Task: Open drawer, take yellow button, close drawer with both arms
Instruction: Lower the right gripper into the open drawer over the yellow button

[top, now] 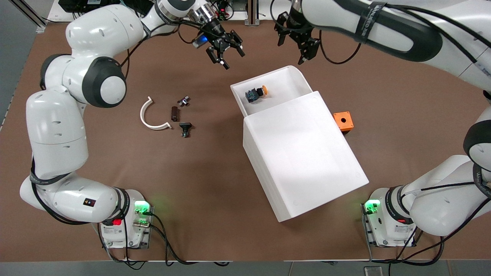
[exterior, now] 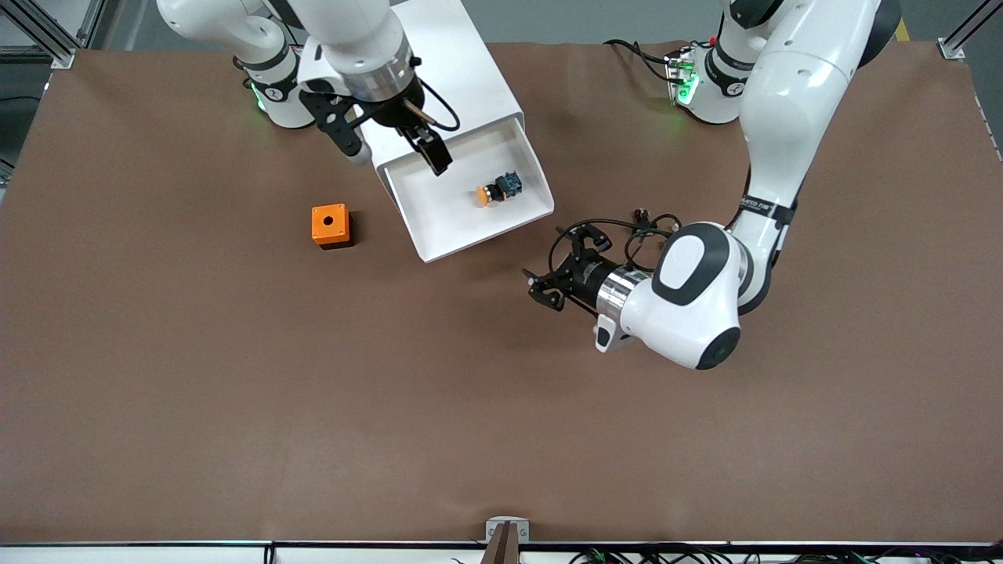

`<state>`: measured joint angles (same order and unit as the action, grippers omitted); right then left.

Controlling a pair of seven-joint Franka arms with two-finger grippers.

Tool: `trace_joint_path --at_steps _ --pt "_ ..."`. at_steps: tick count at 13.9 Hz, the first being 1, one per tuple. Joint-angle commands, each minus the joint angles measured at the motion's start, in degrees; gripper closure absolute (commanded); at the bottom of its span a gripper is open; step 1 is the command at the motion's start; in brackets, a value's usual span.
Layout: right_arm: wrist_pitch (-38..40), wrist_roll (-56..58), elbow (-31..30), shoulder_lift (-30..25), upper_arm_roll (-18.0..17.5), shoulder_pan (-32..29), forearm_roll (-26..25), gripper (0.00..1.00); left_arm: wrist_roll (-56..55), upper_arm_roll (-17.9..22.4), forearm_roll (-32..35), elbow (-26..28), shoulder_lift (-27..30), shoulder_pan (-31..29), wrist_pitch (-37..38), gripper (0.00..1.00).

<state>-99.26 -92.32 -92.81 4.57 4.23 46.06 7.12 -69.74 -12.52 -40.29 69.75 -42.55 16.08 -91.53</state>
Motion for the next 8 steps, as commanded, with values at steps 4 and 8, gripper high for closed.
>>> trace_joint_path --at_steps 4,8 --pt "-6.81 -11.98 -0.88 6.41 0.60 7.45 -5.44 0.00 5.31 -0.31 14.42 1.36 4.66 0.88 -10.06 0.00" --pt "-9.63 -16.48 -0.71 10.37 0.60 10.36 -7.12 0.00 5.32 -0.31 23.13 1.79 5.63 2.72 -15.16 0.00"
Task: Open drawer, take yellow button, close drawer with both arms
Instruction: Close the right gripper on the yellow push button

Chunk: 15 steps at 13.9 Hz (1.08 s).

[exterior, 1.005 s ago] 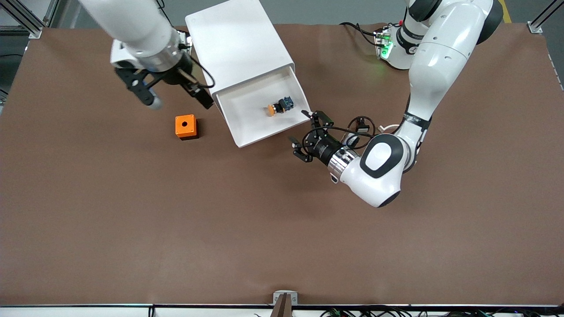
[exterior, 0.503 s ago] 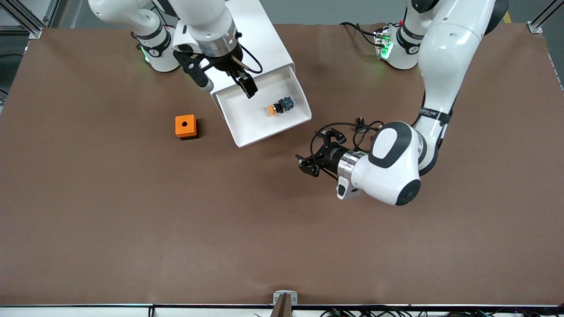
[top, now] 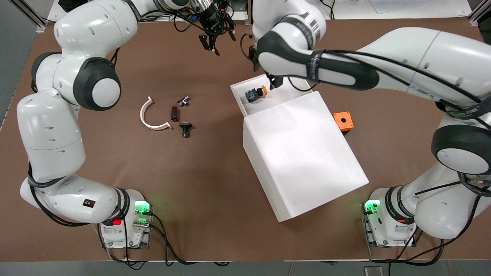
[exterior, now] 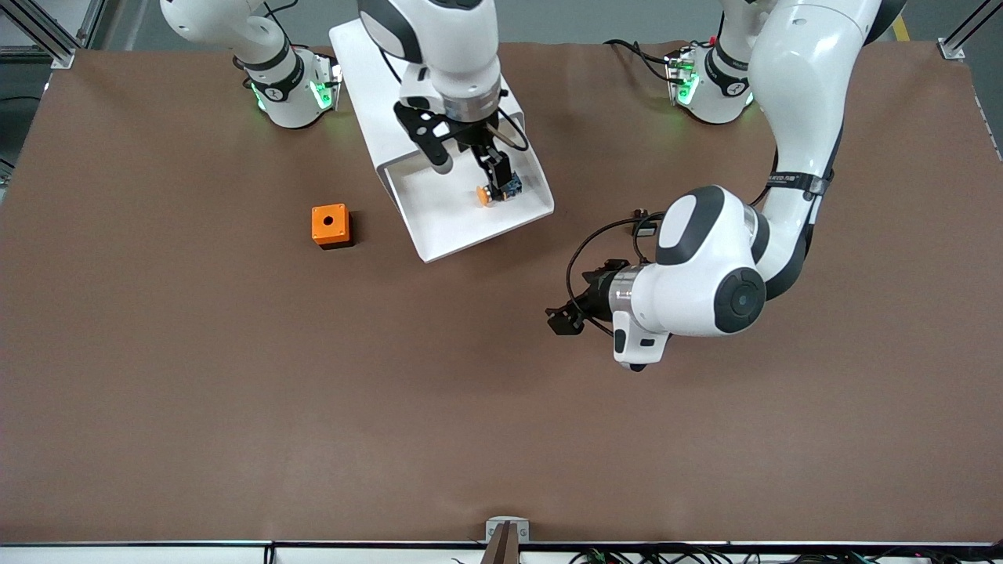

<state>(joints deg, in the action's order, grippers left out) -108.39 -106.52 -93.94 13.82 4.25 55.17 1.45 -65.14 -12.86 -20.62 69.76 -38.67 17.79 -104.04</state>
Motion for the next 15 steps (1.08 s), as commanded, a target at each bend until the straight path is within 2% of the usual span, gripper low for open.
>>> trace_joint_path --at_steps 1,15 --pt "-0.85 -2.72 0.42 1.47 0.58 1.43 -1.45 0.00 0.80 0.03 3.74 1.78 1.76 1.10 -3.36 0.00" --pt "-4.19 -5.53 1.13 5.86 0.67 1.52 -1.45 0.01 0.71 0.11 4.27 2.13 1.76 1.01 -3.89 0.00"
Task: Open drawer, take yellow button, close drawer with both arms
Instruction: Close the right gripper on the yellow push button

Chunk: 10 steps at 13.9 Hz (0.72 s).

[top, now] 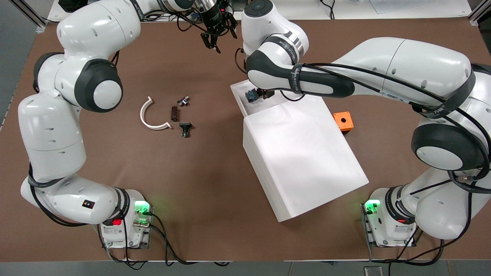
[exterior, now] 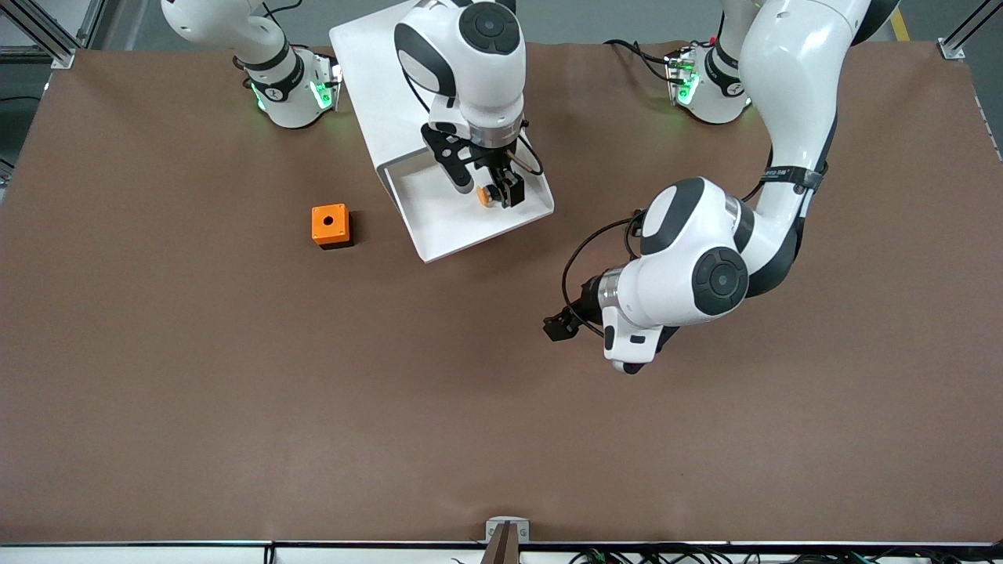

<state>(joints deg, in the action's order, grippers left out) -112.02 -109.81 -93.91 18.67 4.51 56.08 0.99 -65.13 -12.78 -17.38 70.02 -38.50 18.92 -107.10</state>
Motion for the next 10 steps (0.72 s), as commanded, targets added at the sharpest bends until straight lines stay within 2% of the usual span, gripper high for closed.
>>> trace_joint_path --at_steps 1,10 --pt "-1.44 -2.86 1.18 1.36 0.33 0.78 -0.99 0.01 0.71 0.03 1.03 1.87 1.59 -0.12 -0.92 0.00" --pt "-1.36 -5.85 1.18 2.68 0.33 2.19 0.07 0.05 0.71 0.03 1.20 2.31 1.33 -0.03 -0.92 0.00"
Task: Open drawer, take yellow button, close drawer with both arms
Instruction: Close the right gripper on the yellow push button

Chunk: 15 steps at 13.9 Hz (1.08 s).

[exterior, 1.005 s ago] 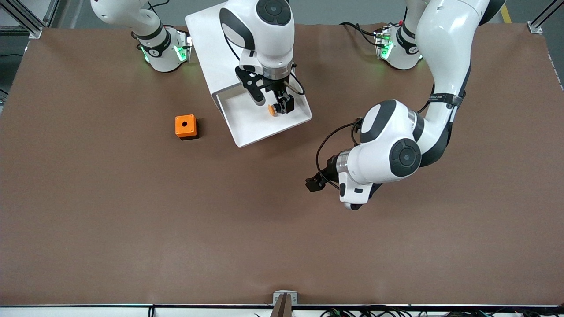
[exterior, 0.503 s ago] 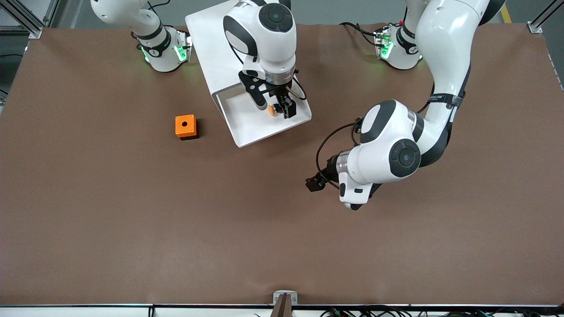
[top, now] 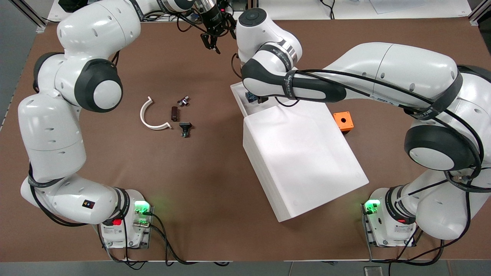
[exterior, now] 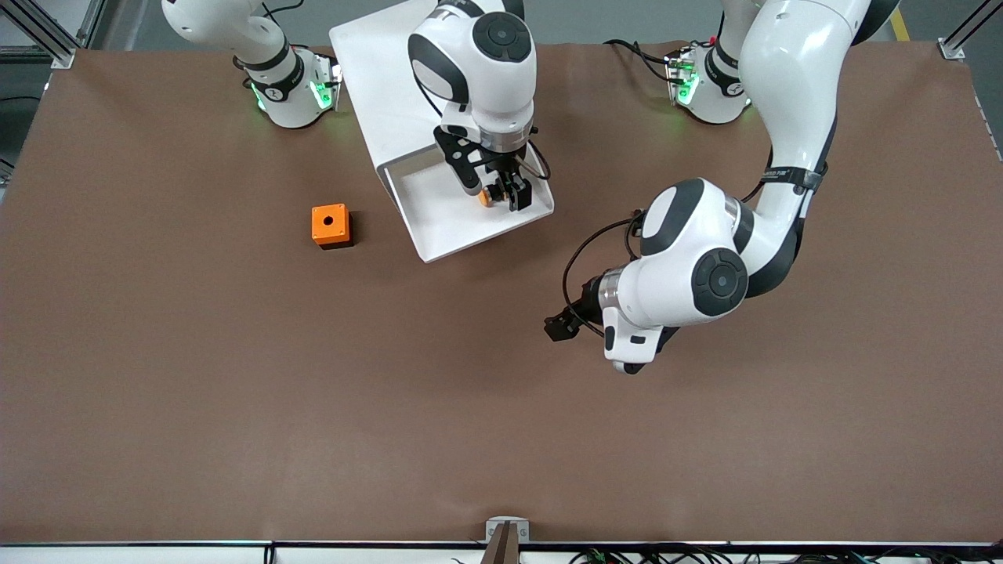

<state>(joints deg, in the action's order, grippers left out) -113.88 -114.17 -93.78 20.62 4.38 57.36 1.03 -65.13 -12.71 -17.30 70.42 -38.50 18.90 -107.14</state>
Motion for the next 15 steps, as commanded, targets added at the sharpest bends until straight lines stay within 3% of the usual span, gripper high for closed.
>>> trace_joint_path --at_steps 1,6,12,15 --pt "0.58 -1.40 0.97 0.73 0.46 0.91 0.02 0.05 0.71 -0.04 1.13 1.91 1.24 -0.01 -0.88 0.00" --pt "0.76 0.61 1.05 0.91 0.46 0.99 -0.15 0.14 0.71 -0.04 1.13 1.91 1.15 0.08 -0.88 0.00" --pt "2.08 4.57 1.05 0.91 0.46 0.82 -0.15 0.18 0.71 -0.04 1.13 1.91 1.06 0.43 -0.88 0.00" --pt "2.08 4.57 1.05 0.91 0.46 0.82 -0.15 0.28 0.71 -0.04 1.13 1.82 1.15 0.43 -0.88 0.00"
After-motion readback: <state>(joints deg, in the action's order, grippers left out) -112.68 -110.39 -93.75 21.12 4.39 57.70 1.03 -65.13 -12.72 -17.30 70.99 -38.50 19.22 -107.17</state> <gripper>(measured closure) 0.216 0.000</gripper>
